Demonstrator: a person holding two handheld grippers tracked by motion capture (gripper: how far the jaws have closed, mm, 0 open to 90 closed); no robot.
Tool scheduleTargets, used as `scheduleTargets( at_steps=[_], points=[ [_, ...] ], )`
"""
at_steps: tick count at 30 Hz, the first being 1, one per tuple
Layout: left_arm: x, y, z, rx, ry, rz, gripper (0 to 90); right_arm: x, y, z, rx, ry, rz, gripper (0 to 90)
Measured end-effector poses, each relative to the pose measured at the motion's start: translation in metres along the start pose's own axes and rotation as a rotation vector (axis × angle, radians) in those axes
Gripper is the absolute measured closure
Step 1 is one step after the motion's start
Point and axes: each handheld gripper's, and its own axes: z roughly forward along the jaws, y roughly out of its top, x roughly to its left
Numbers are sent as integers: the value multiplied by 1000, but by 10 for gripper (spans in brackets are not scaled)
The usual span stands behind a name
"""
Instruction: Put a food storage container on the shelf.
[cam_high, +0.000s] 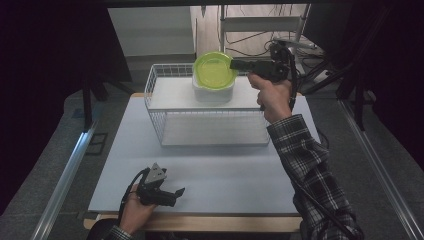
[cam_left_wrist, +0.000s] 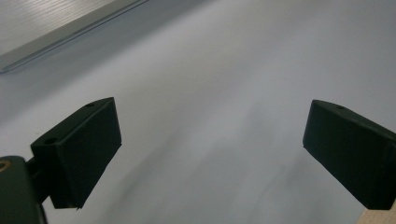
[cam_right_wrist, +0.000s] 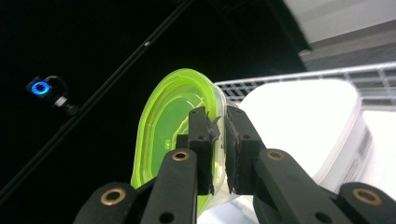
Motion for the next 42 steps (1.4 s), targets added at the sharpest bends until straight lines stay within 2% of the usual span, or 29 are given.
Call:
scheduleTargets(
  at_steps=[5, 9, 14, 18, 20, 23, 27, 30, 33, 36, 40, 42],
  points=[
    [0, 0, 0, 1, -3, 4, 42, -3, 8, 10, -33, -45, 6, 823],
    [0, 0, 0, 1, -5, 5, 42, -7, 11, 18, -38, -90, 6, 822],
    [0, 0, 0, 2, -8, 6, 42, -12, 12, 26, -47, -102, 25, 819],
    [-1, 0, 1, 5, -10, 8, 42, -9, 13, 29, -48, -138, 13, 803],
    [-1, 0, 1, 6, -10, 10, 42, -6, 14, 31, -43, -185, 3, 791],
    [-1, 0, 1, 7, -11, 9, 42, -4, 14, 33, -39, -229, -21, 762],
    [-2, 0, 1, 9, -12, 10, 42, -5, 14, 35, -43, -243, -8, 720],
    [-2, 0, 1, 11, -13, 11, 42, -6, 14, 37, -41, -271, -19, 685],
    [-2, 0, 2, 13, -13, 13, 42, -9, 14, 38, -45, -262, -4, 676],
    [-2, 0, 2, 14, -13, 13, 42, -9, 14, 38, -51, -262, -12, 608],
    [-2, 0, 1, 13, -12, 12, 42, -7, 15, 37, -66, -253, -42, 445],
    [-2, 0, 1, 13, -13, 10, 42, -7, 15, 34, -69, -244, -61, 394]
  ],
)
